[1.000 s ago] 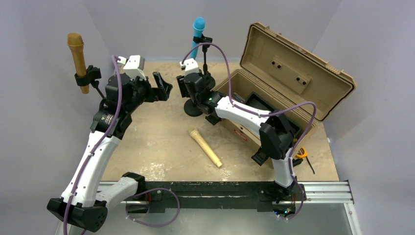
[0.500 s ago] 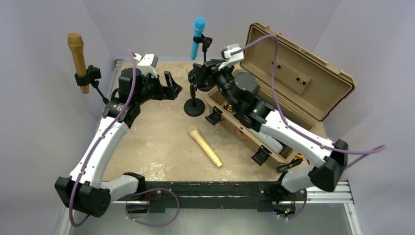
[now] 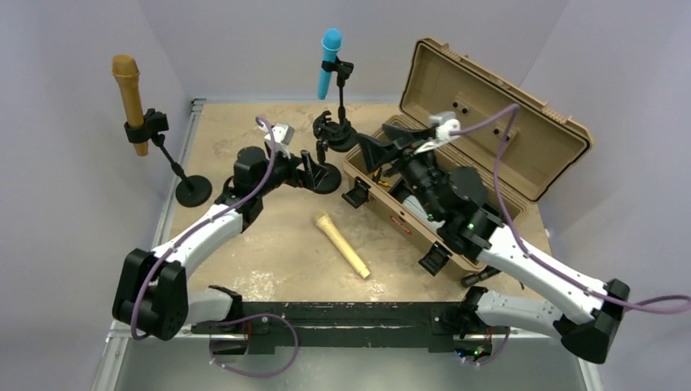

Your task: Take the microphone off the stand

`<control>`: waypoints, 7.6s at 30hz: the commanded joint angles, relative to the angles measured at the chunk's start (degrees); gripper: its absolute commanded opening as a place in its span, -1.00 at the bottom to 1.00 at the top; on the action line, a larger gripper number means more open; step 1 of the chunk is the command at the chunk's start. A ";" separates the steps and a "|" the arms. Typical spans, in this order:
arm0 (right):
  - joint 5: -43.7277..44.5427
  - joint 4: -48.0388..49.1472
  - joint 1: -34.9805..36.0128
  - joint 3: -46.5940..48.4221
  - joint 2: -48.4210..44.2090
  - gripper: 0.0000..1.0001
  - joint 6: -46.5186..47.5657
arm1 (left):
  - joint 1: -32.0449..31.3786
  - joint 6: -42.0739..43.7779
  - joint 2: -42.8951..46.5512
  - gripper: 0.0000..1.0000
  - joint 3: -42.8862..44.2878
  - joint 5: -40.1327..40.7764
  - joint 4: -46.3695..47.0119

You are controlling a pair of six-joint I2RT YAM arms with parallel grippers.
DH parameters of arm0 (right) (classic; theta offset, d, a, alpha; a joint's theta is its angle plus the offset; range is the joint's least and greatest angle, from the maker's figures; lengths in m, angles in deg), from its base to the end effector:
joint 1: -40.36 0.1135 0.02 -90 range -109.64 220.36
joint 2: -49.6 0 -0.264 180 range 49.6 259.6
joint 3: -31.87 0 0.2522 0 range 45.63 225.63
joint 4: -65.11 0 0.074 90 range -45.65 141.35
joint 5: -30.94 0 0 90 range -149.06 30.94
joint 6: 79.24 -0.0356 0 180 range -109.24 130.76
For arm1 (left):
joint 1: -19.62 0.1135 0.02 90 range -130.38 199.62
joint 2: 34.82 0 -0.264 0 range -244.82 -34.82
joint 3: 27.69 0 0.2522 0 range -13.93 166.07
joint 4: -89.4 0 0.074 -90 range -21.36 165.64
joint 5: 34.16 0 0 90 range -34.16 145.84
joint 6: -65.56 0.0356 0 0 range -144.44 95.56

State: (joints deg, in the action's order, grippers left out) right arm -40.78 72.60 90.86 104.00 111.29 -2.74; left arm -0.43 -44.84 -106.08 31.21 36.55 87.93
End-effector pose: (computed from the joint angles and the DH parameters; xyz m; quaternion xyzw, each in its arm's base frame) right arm 0.1647 0.1822 0.4248 -0.0625 0.5916 0.3438 0.7266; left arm 0.2647 -0.1091 0.2838 0.1010 0.7763 -0.3340 0.5250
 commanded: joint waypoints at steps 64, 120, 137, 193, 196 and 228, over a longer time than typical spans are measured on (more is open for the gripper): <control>3.94 -5.06 -0.03 -5.74 -14.73 0.37 -6.85 | 8.31 14.52 -36.50 -0.90 25.72 31.79 18.61; 11.56 -3.53 -12.88 64.82 55.04 0.69 -2.19 | -9.20 3.31 17.70 0.78 26.43 21.38 -37.30; 16.30 3.40 -13.96 74.80 68.44 0.64 7.51 | -19.14 10.27 19.17 0.84 26.39 37.90 -39.05; -26.85 14.78 -7.80 42.92 45.66 -1.00 3.50 | -5.87 5.68 15.54 0.74 20.95 26.95 -33.12; -26.89 15.44 -7.64 40.76 45.62 -1.00 1.60 | -5.85 5.02 15.62 0.74 20.67 25.93 -32.93; -15.19 11.36 -12.38 20.51 24.34 0.42 -0.28 | -4.71 -2.76 5.74 0.71 28.02 28.29 -28.53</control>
State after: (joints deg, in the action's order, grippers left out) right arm -58.52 81.94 80.22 127.49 139.25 -3.35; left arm -5.51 -43.42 -96.40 52.81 59.50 56.89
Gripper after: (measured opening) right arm 0.716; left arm 0.866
